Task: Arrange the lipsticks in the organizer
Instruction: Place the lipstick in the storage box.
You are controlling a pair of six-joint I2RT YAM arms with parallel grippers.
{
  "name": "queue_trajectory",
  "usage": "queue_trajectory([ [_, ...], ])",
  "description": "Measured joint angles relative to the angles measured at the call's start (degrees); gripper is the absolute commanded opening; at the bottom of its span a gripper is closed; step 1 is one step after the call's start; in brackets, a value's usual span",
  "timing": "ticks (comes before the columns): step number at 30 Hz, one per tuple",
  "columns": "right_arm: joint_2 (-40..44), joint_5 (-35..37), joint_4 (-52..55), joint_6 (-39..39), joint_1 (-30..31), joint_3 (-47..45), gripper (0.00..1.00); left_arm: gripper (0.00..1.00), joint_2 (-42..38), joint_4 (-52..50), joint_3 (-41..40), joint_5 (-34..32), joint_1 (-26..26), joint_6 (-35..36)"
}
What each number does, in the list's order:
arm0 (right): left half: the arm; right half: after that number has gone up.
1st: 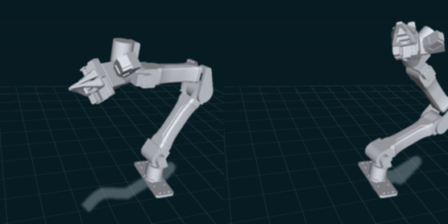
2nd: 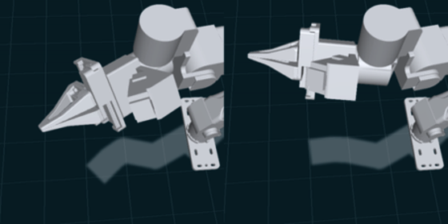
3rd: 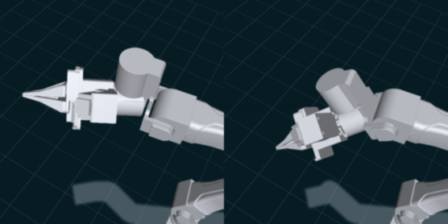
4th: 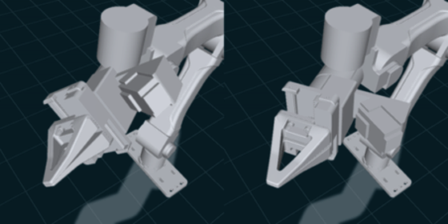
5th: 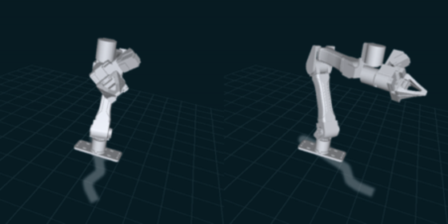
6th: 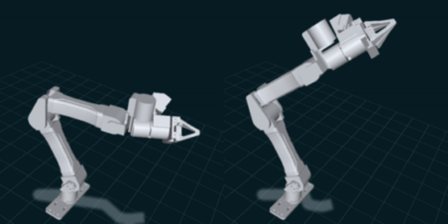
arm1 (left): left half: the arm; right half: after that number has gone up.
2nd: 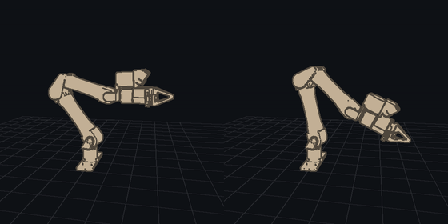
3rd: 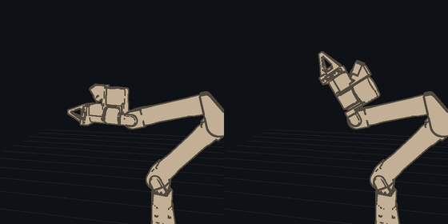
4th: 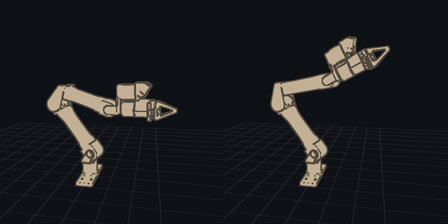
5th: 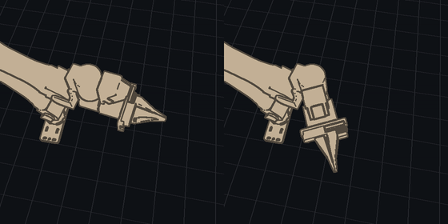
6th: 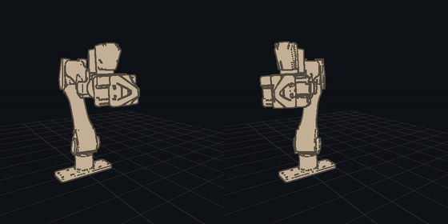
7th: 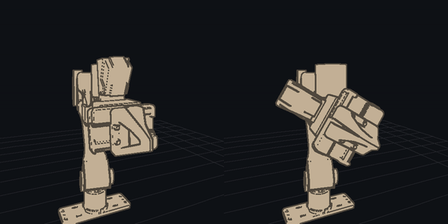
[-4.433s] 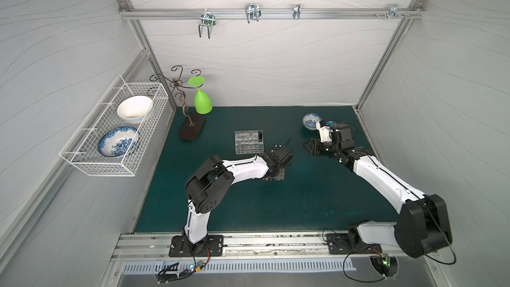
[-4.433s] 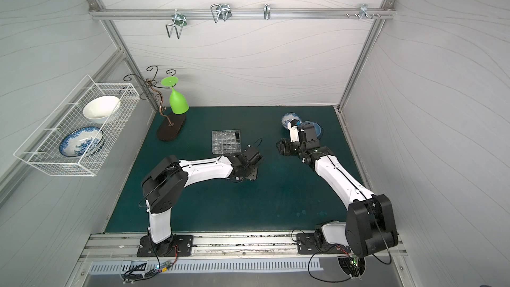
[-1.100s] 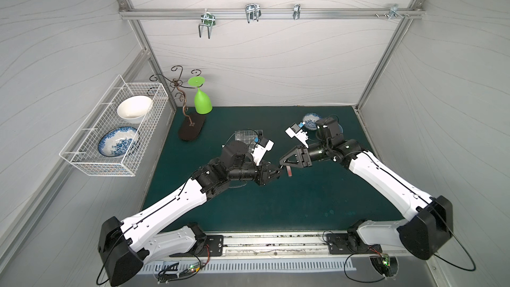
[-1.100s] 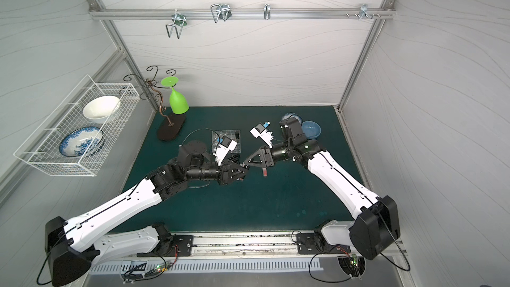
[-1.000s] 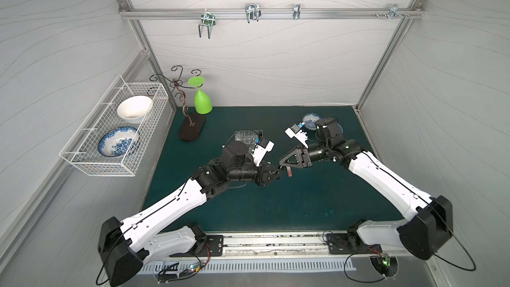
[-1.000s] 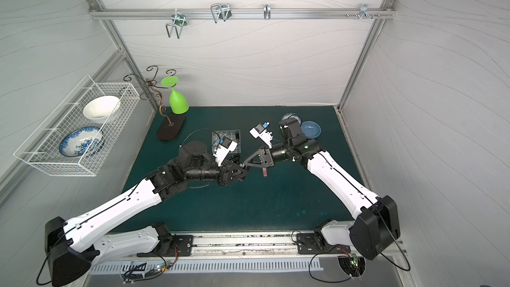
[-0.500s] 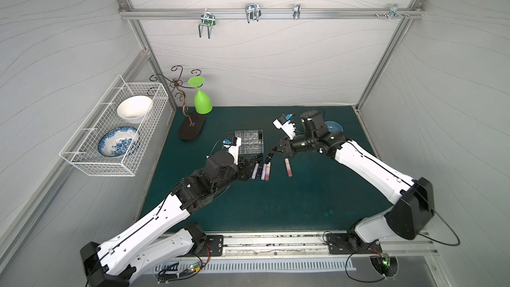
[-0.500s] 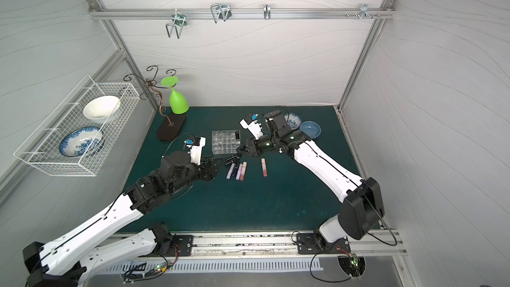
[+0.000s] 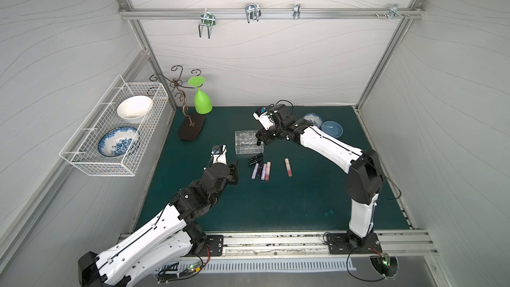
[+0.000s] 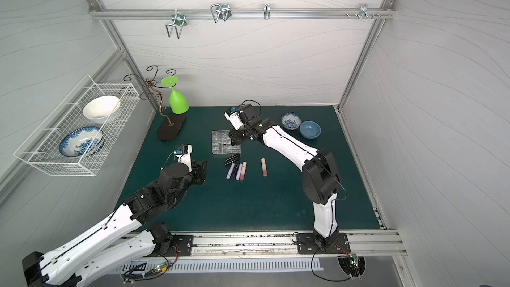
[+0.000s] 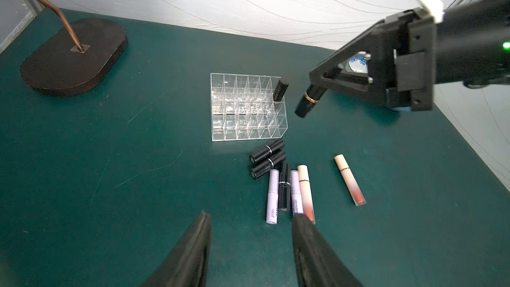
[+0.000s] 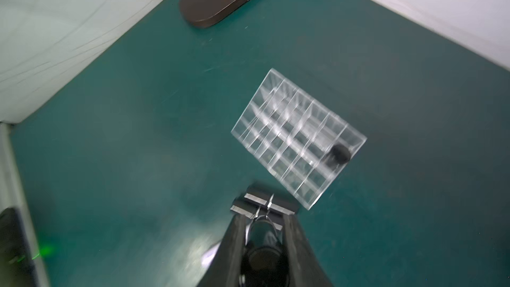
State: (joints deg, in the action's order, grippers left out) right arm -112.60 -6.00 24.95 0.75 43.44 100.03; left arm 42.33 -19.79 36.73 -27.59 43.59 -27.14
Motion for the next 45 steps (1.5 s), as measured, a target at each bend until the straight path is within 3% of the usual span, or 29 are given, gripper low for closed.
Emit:
queue_trajectory([
  [14, -15.52, 12.04, -0.22, 5.14, 0.24, 13.97, 0.15, 0.49, 0.94, 4.68, -1.79, 0.0, -0.37, 1.49],
  [36, -19.1, 12.52, -0.87, 5.33, 0.31, 16.28, 0.16, 0.49, 1.44, 6.36, -2.19, 0.63, -0.81, 1.66],
  [38, -19.28, 12.41, -0.87, 5.31, 0.33, 16.28, 0.19, 0.49, 1.44, 6.36, -2.19, 0.66, -0.81, 1.66],
  [45, -19.56, 12.17, -0.94, 5.25, 0.37, 16.28, 0.47, 0.53, 1.62, 6.36, -2.19, 1.07, -0.85, 1.7],
])
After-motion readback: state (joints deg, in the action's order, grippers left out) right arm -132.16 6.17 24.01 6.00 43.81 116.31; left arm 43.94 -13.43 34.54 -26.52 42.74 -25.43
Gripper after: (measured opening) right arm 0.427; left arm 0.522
